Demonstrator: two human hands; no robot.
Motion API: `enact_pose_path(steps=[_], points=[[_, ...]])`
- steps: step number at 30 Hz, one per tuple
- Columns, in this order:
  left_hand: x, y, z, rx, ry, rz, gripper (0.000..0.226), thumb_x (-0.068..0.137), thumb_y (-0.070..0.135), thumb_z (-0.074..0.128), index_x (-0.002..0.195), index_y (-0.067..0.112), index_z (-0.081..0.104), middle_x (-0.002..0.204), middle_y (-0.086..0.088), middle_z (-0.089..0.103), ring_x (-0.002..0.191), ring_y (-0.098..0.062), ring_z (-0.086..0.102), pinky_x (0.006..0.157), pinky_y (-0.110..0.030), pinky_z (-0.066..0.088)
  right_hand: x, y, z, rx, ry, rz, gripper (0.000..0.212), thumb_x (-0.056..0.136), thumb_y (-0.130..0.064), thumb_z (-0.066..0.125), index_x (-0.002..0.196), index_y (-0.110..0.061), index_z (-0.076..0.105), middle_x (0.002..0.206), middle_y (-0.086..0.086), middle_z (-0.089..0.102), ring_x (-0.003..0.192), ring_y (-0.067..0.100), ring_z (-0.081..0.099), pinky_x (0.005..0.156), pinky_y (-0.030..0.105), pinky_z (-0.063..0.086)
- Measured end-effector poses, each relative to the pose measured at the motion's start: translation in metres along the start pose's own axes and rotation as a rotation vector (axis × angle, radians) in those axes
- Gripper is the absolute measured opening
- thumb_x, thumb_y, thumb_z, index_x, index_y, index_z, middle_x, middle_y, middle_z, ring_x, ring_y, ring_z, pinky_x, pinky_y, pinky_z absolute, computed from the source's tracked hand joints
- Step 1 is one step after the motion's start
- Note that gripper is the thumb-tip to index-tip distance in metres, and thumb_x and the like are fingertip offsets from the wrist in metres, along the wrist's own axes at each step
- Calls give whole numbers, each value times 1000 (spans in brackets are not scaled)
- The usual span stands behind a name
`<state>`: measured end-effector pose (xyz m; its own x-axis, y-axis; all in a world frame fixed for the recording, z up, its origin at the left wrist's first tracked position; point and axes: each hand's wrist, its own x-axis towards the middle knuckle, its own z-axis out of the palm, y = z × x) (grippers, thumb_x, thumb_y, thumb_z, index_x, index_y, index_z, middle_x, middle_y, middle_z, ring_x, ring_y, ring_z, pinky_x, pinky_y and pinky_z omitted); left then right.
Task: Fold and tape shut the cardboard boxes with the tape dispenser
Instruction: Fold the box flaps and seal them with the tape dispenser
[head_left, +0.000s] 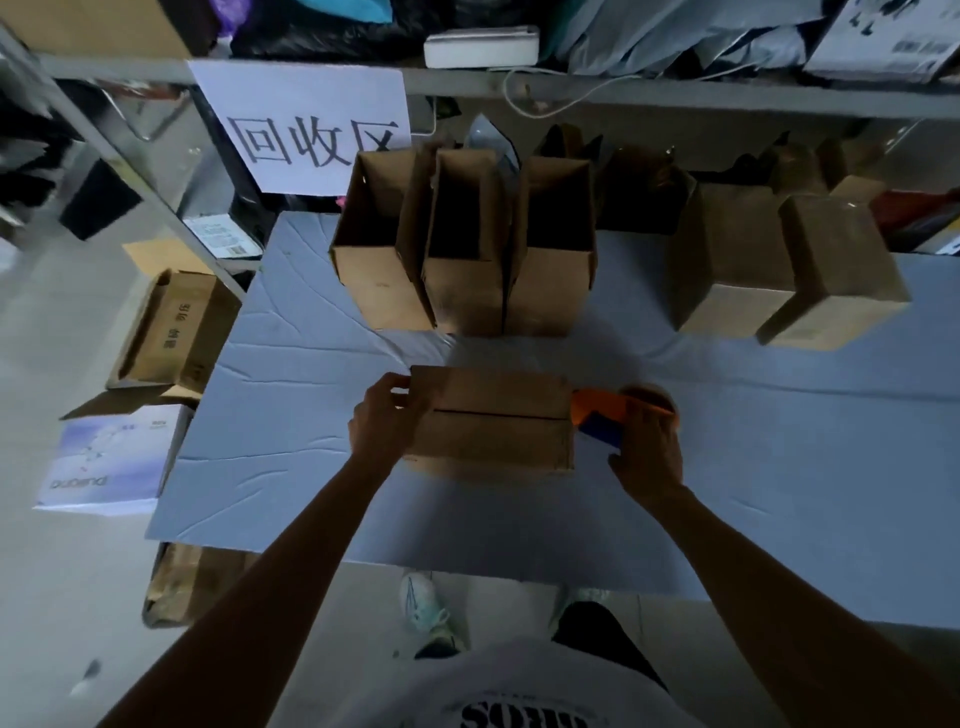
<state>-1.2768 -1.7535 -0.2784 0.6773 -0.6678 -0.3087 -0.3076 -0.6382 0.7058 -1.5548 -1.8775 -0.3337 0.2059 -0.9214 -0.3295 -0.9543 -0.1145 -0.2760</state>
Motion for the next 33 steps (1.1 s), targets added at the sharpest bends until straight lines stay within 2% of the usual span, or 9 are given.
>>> enact_pose_path(steps=[4,6,9,12,16,20,23,26,33], points=[[-6,1,2,26,65,-36,38,83,46,67,113,25,62,104,3,67,95,-18,63,74,-31,48,17,9,-1,130,72,-128,29,87,1,53,115,-3,56,115,18,55,107,35,51,88,47,47],[-10,6,7,31,90,-57,37,81,46,69,111,24,63,101,3,68,93,-19,64,74,-34,50,24,14,-16,196,56,-230,31,86,-4,56,116,-10,59,113,11,59,106,29,55,89,44,48],[-17,23,27,7,69,-92,36,80,45,70,108,24,63,100,4,69,92,-21,65,78,-42,55,35,22,-59,359,64,-352,30,83,-10,64,110,-23,61,100,-7,62,93,16,61,71,26,49],[-22,45,52,20,71,-101,38,81,48,67,111,25,62,103,5,67,95,-20,63,83,-42,53,50,35,-105,302,34,-354,44,79,-11,71,121,-12,58,100,0,63,90,17,58,69,21,43],[-23,68,77,59,32,-93,32,83,41,67,110,23,60,103,4,67,96,-21,63,82,-39,53,64,45,-158,365,-13,-294,38,82,-12,71,115,0,56,96,7,58,87,23,56,70,28,39],[-26,81,90,83,-8,-77,37,85,40,67,115,20,58,110,-1,67,102,-24,62,86,-41,51,51,35,-194,729,-284,-308,29,79,0,70,104,1,55,93,15,60,88,32,59,73,38,46],[-22,87,88,73,-55,-68,41,86,42,66,118,18,56,112,-3,66,103,-25,62,87,-40,52,32,13,-194,468,-336,-447,44,59,-16,89,87,-13,55,76,4,63,71,25,63,63,34,51],[-19,88,84,60,-102,-56,40,87,38,66,118,15,56,110,-5,67,98,-24,63,82,-37,53,17,-10,-175,258,-243,-551,50,56,-26,91,87,-20,52,76,-9,58,70,4,57,58,16,40],[-23,83,81,19,-17,54,44,87,26,68,123,8,51,117,-9,59,104,-23,57,84,-35,49,14,-28,-152,209,-185,-630,41,60,-14,85,78,-24,49,69,-15,52,61,-2,49,53,9,35]])
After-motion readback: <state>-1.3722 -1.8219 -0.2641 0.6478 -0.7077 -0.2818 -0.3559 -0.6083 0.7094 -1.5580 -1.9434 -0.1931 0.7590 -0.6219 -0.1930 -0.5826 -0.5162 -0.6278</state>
